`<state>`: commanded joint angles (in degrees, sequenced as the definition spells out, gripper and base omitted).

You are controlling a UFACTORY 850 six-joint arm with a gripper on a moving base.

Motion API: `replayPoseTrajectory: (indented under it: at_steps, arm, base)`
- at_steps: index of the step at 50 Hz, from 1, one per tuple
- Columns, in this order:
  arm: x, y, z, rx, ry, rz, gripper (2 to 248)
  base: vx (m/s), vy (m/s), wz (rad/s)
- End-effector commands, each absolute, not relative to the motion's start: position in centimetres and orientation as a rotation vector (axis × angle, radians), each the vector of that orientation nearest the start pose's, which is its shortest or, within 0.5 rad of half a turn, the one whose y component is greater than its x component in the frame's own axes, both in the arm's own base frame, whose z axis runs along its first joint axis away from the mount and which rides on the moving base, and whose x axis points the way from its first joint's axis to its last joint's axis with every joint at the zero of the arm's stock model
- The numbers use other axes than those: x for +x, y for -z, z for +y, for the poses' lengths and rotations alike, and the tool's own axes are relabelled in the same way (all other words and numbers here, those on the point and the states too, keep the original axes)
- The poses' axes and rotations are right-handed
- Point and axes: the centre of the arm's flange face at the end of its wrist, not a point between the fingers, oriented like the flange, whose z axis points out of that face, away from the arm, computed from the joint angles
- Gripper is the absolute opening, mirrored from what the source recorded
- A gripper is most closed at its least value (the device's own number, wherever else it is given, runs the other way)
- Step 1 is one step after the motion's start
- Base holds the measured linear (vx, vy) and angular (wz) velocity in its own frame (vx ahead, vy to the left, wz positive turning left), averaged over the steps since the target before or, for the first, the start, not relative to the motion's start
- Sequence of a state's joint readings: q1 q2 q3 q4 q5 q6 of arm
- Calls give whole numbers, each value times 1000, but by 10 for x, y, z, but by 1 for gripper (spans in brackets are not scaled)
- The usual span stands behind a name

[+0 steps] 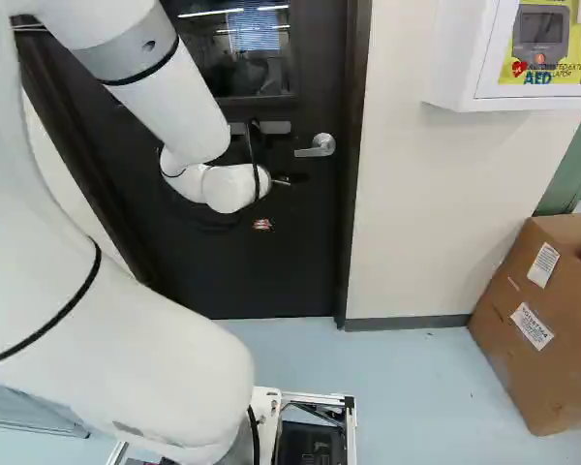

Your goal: Open the door and move inside

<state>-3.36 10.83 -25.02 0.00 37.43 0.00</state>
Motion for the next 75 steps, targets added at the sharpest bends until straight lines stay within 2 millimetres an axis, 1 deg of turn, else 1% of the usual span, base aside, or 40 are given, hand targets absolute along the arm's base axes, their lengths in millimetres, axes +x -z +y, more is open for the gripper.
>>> replayPoseTrajectory:
  at_steps: [40, 52, 68, 75]
  arm:
    - [379, -504, -23, -2453, 2023, 74, 247]
    - [397, -518, -30, -2437, 2055, 91, 247]
    - [429, -537, -38, -2415, 2095, 106, 247]
    - [443, -541, -39, -2410, 2100, 104, 247]
  base:
    - [0, 0, 0]
    - [0, 0, 0]
    - [0, 0, 0]
    - [0, 0, 0]
